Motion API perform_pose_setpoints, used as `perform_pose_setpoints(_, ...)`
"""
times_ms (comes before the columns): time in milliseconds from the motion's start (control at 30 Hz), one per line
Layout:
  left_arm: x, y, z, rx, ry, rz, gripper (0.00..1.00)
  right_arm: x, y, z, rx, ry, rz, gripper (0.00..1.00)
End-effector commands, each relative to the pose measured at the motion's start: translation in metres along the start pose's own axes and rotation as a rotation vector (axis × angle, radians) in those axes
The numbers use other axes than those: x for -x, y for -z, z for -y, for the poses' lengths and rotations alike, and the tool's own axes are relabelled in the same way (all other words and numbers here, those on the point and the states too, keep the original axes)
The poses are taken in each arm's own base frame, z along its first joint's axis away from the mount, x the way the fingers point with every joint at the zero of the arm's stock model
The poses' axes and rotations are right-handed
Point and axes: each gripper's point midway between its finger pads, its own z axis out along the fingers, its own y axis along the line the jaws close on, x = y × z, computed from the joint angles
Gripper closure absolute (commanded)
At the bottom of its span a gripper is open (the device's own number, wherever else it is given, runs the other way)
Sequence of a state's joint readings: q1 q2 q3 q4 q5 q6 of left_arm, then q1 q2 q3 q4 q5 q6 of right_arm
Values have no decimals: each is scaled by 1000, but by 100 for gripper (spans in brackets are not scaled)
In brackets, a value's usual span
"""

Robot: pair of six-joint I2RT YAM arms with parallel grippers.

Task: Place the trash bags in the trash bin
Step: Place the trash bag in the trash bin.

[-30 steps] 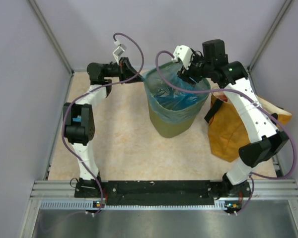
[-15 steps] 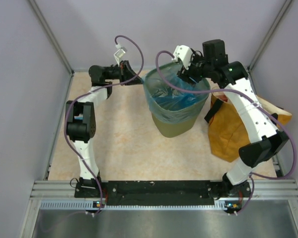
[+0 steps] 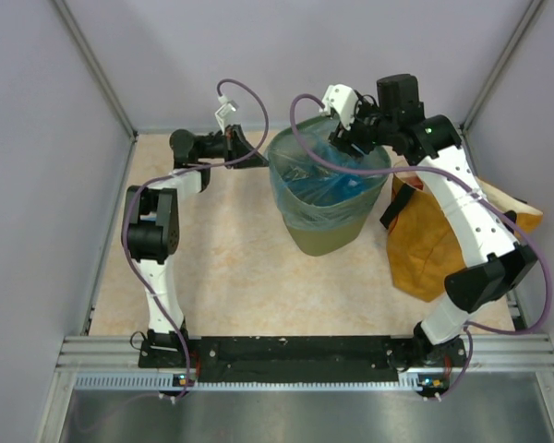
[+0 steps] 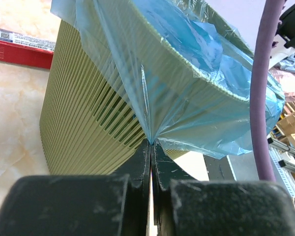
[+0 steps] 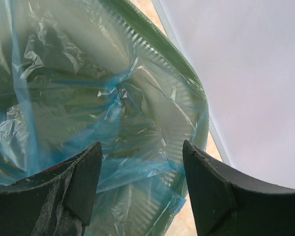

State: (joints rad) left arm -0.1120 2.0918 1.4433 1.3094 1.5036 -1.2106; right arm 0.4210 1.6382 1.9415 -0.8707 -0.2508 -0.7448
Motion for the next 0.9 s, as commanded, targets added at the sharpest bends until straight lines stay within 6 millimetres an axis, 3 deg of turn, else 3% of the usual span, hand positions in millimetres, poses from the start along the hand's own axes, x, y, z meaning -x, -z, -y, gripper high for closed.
perform_pose_setpoints(0, -31, 9, 9, -61, -364, -170, 100, 19, 21, 6, -40, -10, 78, 34)
perform_pose_setpoints(633, -62, 5, -17, -67, -208, -158, 100, 13, 19, -3, -30, -50, 89, 33)
perform_pose_setpoints(867, -69, 3, -19, -72, -196, -162, 100, -1, 12, 14, -105, -70, 25, 33)
